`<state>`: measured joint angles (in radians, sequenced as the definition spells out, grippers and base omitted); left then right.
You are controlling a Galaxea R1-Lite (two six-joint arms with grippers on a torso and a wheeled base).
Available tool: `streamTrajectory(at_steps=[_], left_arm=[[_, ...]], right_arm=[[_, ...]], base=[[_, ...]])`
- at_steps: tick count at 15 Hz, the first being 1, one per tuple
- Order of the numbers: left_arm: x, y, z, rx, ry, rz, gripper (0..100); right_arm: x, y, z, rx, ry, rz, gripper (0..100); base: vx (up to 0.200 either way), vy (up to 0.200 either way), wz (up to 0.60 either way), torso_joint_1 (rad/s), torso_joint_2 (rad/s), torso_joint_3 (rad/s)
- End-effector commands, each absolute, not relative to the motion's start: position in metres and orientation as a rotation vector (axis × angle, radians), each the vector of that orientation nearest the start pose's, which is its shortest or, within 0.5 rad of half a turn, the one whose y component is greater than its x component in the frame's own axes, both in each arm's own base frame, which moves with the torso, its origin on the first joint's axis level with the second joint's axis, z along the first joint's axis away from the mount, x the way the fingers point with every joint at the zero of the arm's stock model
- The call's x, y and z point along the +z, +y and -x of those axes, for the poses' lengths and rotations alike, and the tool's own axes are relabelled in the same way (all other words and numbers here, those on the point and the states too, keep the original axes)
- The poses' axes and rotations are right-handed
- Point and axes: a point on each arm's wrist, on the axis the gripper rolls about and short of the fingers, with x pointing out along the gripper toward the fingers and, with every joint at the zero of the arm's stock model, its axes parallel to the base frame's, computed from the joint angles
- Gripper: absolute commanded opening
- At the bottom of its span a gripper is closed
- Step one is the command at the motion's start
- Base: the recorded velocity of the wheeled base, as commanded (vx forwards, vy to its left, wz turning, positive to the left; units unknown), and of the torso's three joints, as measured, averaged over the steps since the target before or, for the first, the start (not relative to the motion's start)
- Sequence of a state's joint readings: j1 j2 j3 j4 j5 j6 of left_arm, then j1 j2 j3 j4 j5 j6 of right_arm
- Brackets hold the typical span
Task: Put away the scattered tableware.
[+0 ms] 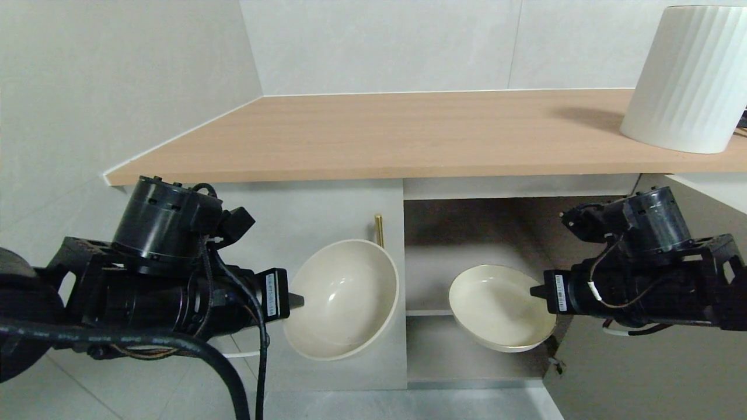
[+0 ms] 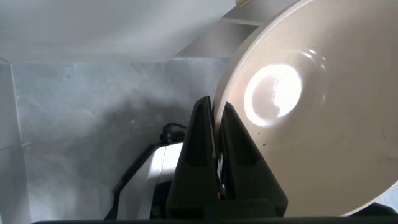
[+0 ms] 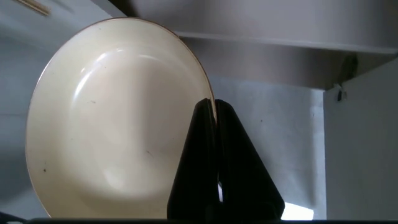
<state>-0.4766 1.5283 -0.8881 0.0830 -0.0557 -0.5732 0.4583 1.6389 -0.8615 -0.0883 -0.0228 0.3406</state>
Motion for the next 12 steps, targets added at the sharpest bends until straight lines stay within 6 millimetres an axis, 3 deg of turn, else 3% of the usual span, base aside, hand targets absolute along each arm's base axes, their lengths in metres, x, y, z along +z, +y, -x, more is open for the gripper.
streamTrajectory(at_steps=[1,2,3,7,8,12], left_arm=[[0.187,-0.116,-0.221,-0.289,0.838,0.382,0],[0.187,-0.116,-0.221,-0.289,0.838,0.382,0],[0.187,-0.116,-0.221,-0.288,0.837,0.382,0],[0.187,-0.116,-0.222,-0.286,0.838,0.382,0],[0.187,-0.116,-0.221,-0.289,0.839,0.382,0],[0.186,-0.116,-0.221,-0.287,0.843,0.381,0]], right_arm=[[0.144,0.129,-0.262,0.283,0.8,-0.142,0],[0.144,0.129,-0.262,0.283,0.8,-0.142,0],[0.128,0.135,-0.275,0.277,0.806,-0.15,0],[0.099,0.139,-0.293,0.253,0.819,-0.165,0],[0.081,0.138,-0.305,0.225,0.828,-0.189,0],[0.043,0.124,-0.335,0.143,0.801,-0.22,0]], base=[[0.0,0.0,0.0,0.0,0.0,0.0],[0.0,0.0,0.0,0.0,0.0,0.0],[0.0,0.0,0.0,0.0,0.0,0.0],[0.0,0.0,0.0,0.0,0.0,0.0],[0.0,0.0,0.0,0.0,0.0,0.0],[0.0,0.0,0.0,0.0,0.0,0.0]])
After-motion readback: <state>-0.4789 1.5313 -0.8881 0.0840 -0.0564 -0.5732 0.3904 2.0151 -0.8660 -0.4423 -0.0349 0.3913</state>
